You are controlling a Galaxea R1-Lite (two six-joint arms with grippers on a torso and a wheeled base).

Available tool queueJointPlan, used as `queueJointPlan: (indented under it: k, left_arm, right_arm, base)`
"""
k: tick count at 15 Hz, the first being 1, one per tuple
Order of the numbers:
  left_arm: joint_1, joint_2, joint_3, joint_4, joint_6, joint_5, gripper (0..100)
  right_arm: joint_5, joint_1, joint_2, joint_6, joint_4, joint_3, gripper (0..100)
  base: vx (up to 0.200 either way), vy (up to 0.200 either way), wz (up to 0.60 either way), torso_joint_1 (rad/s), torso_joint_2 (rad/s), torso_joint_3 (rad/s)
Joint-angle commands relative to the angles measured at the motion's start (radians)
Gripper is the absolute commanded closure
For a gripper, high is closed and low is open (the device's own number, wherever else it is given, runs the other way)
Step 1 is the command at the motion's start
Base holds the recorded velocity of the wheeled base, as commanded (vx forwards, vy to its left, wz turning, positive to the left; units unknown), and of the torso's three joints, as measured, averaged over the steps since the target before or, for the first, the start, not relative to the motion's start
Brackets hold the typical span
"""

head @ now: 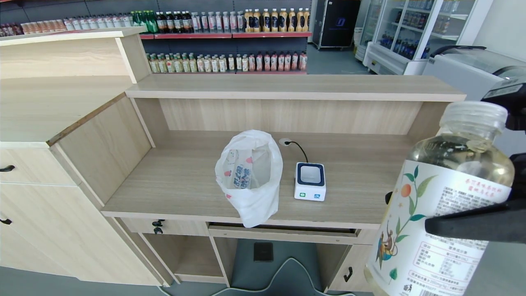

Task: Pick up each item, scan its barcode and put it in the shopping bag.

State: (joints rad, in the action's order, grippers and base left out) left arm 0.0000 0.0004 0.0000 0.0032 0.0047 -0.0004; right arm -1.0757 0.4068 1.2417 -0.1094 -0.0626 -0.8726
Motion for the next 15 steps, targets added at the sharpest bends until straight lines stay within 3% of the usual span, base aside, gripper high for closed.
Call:
queueJointPlan:
  k: [1, 15]
  left_arm:
    - [0.0, 0.0, 0.0, 0.0, 0.0, 0.0, 0]
    - [0.0, 0.0, 0.0, 0.0, 0.0, 0.0, 0]
  right_arm:
    - [-0.006, 0.003, -0.002, -0.015, 0.024, -0.011, 100]
    - [-0.033, 0.003, -0.011, -0.035, 0.069, -0.057, 100]
  base:
    - [0.0, 0.0, 0.0, 0.0, 0.0, 0.0]
    - [0.0, 0.0, 0.0, 0.0, 0.0, 0.0]
